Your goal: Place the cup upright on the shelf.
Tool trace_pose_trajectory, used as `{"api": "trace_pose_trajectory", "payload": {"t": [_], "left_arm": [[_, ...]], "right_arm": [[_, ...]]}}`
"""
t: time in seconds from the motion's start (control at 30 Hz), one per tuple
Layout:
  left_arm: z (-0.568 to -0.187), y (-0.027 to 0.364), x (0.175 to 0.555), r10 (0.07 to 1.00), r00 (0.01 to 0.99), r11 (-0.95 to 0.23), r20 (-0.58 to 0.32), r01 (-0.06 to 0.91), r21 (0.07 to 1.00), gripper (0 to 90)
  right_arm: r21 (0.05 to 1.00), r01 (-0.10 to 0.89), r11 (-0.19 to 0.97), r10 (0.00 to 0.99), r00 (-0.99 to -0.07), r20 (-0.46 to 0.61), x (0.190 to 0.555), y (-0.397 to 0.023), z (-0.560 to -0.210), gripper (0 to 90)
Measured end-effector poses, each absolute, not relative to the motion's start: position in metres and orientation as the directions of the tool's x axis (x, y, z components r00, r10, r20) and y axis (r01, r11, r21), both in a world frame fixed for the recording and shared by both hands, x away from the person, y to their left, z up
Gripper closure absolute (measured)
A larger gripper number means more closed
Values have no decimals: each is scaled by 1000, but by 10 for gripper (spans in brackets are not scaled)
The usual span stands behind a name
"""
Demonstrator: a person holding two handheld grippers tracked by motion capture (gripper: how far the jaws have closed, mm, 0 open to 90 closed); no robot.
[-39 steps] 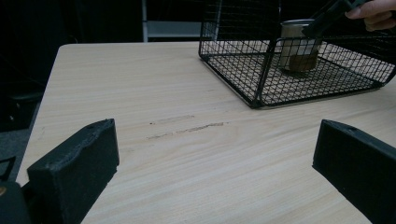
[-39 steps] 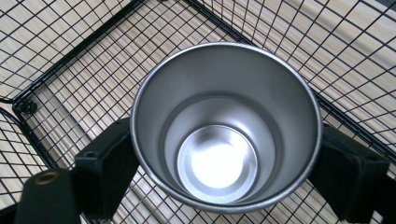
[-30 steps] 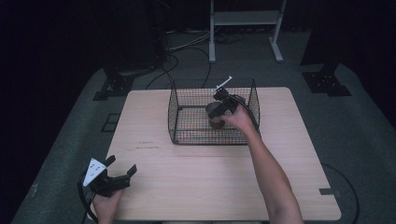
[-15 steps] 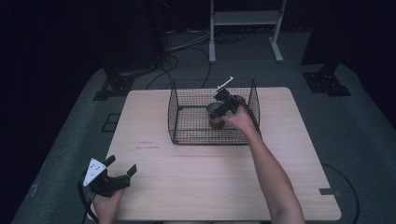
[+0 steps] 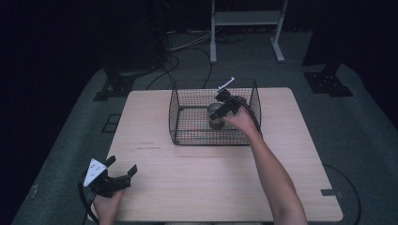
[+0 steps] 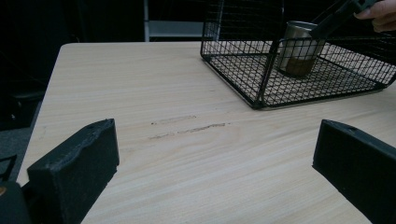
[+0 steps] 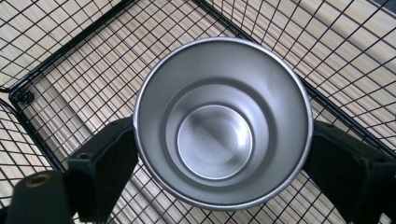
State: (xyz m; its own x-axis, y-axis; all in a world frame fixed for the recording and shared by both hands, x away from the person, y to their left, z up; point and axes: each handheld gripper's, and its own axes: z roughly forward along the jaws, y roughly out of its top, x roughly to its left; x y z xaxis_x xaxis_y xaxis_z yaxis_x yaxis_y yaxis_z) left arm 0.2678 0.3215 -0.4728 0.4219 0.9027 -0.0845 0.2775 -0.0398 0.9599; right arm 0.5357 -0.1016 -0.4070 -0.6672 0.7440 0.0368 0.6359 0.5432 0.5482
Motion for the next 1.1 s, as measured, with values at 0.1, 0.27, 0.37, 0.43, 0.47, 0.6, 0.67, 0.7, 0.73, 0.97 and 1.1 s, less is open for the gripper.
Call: {"api": "trace_pose_trajectory", "payload": {"t": [0.1,0.27,0.37,0.43,0.47,0.6,0.67,0.7,0.73,0.97,1.1], "left_arm": [[-473,322,268,902,423,-39,-85,278,960,0],[-473,322,267,902,424,-40,-85,276,960,0],[-472,323,267,902,425,-43,-82,276,960,0],[-472,322,267,901,426,-42,-83,275,961,0],[-472,322,267,901,426,-42,-83,275,961,0],[-472,321,267,900,428,-45,-81,274,961,0],[-473,321,267,900,428,-45,-80,275,960,0],[-473,321,267,900,428,-44,-83,277,960,0],[-473,321,267,900,428,-44,-83,278,960,0],[-472,321,266,899,430,-46,-81,277,960,0],[-473,321,266,899,431,-48,-80,278,960,0]], "right_arm": [[556,636,535,745,-665,44,535,-102,-406,96],[563,633,532,747,-663,40,534,-101,-403,81],[578,627,521,747,-663,45,533,-103,-400,76],[588,624,515,747,-663,49,531,-103,-397,68],[591,622,513,748,-662,47,530,-103,-395,58],[616,616,492,745,-663,68,527,-106,-387,35],[628,611,482,741,-667,80,524,-107,-383,34],[633,606,482,738,-671,80,522,-108,-381,34],[638,603,479,735,-672,84,521,-109,-379,34],[663,582,471,721,-687,92,510,-113,-367,30],[674,569,471,709,-699,95,503,-116,-362,31]]}}
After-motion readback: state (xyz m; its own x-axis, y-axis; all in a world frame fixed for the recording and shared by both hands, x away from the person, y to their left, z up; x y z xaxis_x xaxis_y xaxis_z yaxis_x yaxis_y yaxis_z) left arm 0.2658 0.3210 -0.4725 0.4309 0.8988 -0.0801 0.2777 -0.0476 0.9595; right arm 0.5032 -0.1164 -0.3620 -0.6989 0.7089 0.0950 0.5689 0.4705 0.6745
